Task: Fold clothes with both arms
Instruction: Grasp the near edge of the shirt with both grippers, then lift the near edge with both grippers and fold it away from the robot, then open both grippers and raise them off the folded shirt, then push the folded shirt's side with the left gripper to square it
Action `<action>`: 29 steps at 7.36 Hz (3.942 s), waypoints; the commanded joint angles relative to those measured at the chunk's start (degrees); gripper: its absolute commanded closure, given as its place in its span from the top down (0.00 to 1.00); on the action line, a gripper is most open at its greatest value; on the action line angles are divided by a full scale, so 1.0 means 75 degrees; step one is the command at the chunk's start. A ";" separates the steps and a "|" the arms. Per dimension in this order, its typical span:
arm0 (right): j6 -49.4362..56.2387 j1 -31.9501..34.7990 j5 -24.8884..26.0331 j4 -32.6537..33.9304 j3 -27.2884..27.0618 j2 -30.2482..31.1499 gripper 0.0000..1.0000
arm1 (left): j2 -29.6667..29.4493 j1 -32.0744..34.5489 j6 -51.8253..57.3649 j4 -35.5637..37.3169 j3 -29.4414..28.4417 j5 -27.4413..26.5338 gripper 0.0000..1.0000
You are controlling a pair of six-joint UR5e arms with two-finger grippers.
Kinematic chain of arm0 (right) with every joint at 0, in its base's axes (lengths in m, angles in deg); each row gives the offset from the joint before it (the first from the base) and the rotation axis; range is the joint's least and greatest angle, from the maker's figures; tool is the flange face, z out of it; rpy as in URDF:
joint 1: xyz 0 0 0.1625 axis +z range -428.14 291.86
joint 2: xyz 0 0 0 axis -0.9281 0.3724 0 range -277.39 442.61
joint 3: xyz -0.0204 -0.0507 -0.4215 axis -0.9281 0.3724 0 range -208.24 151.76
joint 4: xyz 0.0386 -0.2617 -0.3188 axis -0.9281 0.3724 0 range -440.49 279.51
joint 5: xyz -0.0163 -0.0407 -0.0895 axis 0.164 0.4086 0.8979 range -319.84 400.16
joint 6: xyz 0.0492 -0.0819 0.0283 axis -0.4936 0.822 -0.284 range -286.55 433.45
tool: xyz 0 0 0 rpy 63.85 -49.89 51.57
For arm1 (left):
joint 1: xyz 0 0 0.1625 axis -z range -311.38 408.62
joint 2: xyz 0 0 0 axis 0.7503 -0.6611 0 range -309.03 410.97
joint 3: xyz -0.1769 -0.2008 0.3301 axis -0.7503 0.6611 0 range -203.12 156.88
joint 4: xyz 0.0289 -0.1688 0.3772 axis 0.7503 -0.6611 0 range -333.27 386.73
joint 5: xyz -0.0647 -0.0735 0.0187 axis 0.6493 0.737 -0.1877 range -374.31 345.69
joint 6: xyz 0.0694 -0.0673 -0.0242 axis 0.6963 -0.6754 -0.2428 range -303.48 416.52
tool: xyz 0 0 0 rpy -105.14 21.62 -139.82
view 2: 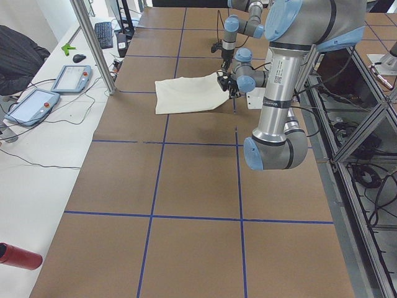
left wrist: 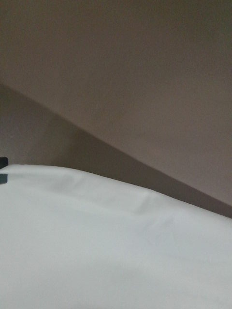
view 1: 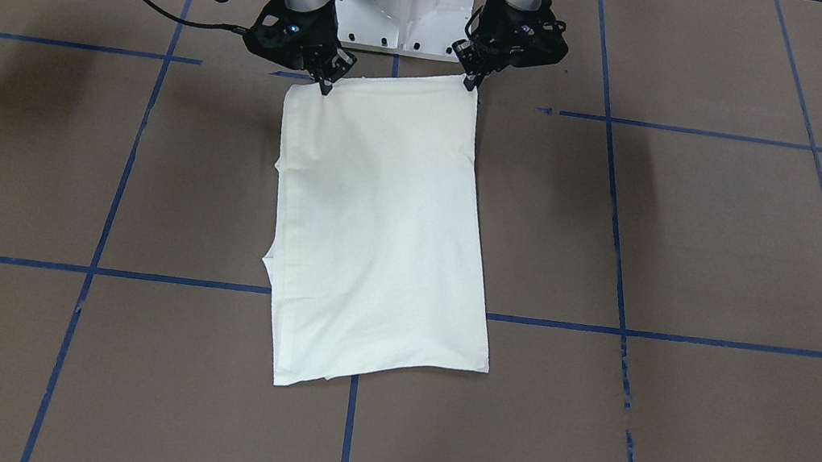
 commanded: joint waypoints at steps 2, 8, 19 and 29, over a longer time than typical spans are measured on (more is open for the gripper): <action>0.0103 -0.0194 0.0047 -0.0060 -0.0123 -0.0028 0.00 | 0.0042 -0.0290 -0.0011 -0.0002 0.0183 0.0026 0.00; 0.0372 0.2404 -0.0807 -0.1455 0.2250 -0.1512 0.00 | -0.1457 0.2389 0.1079 0.0173 -0.1408 0.0834 0.00; 0.0713 0.3592 -0.1394 -0.1479 0.5874 -0.3659 0.00 | -0.2771 0.3882 0.1970 -0.1397 -0.4879 0.0905 0.00; 0.2831 0.5383 -0.3433 -0.2104 0.5692 -0.3052 1.00 | -0.1470 0.3543 0.1982 -0.6128 -0.4972 0.1161 0.99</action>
